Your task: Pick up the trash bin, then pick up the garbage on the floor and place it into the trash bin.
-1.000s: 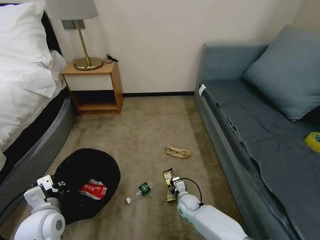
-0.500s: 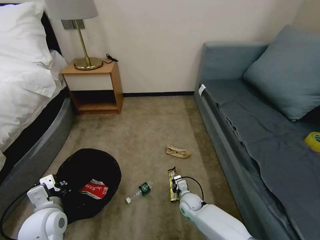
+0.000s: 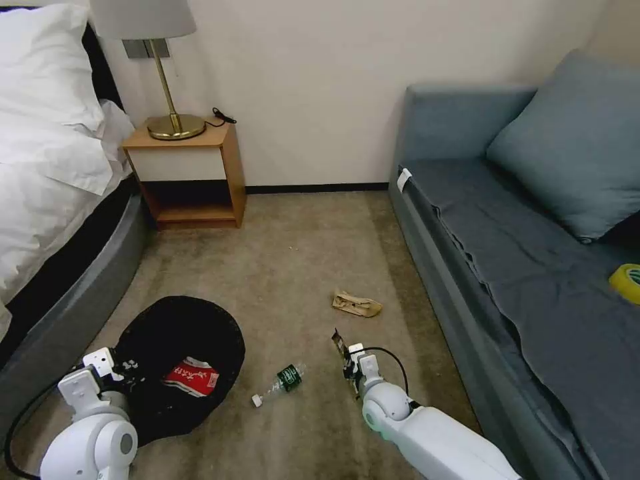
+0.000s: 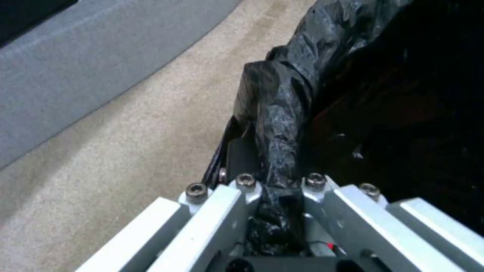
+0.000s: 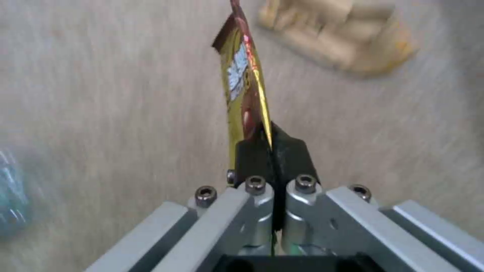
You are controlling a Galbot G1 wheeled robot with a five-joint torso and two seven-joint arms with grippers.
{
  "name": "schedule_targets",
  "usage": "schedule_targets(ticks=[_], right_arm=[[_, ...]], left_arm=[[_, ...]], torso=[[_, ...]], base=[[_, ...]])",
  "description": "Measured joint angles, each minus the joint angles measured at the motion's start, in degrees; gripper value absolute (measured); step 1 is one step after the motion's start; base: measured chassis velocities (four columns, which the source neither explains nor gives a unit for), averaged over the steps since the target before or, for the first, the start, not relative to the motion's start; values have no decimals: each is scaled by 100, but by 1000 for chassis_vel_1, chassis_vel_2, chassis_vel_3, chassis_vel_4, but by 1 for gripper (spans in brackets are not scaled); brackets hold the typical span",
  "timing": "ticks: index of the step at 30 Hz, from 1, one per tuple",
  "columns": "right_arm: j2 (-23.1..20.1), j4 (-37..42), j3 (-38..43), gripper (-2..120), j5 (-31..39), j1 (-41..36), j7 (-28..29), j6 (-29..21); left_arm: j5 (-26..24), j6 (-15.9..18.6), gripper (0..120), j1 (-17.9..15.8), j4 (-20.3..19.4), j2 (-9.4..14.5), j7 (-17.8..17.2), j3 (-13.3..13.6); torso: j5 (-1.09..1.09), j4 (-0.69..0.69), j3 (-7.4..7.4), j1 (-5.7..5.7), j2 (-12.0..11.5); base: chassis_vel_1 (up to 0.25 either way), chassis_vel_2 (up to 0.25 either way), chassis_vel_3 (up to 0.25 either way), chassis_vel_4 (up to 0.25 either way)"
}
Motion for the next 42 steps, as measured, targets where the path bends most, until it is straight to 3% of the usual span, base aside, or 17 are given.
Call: schedule_targets(ticks=[3, 7, 13, 16, 23, 32, 39, 42], right_arm=[[-246, 457, 31, 0, 226, 83, 68, -91], [-657, 1943, 43, 0, 765, 401, 157, -203], [-693, 3104, -306, 0, 1418, 1051, 292, -304], [-406, 3439, -855, 0, 1707, 1538, 499, -324], [676, 3042, -2173, 0, 1815, 2212, 820, -307], [1104, 2425, -2956, 0, 1602, 2290, 912, -253], [1345, 2084, -3082, 0, 1445, 2229, 993, -140], [1355, 2085, -3062, 11, 1436, 2234, 994, -140]], left_arm=[[-6, 4, 2, 9, -3, 0, 0, 6], [-14, 12, 2, 13, -28, 9, 2, 27], [-12, 18, 2, 22, -44, -9, 2, 81], [2, 23, 2, 24, -55, -44, 2, 120], [26, 44, 2, 28, -137, -97, 1, 132], [54, 46, 2, 65, -197, -146, 0, 127], [67, 46, 2, 84, -204, -156, -1, 123], [68, 46, 2, 88, -214, -156, -2, 119]], torso=[[0, -1, 0, 0, 0], [0, -1, 0, 0, 0], [-2, 0, 0, 0, 0], [-2, -1, 0, 0, 0], [-2, 2, 0, 0, 0], [-2, 0, 0, 0, 0], [-1, 0, 0, 0, 0], [-1, 0, 0, 0, 0]], base=[[0, 0, 0, 0], [0, 0, 0, 0], [0, 0, 0, 0], [0, 0, 0, 0], [0, 0, 0, 0], [0, 0, 0, 0], [0, 0, 0, 0], [0, 0, 0, 0]])
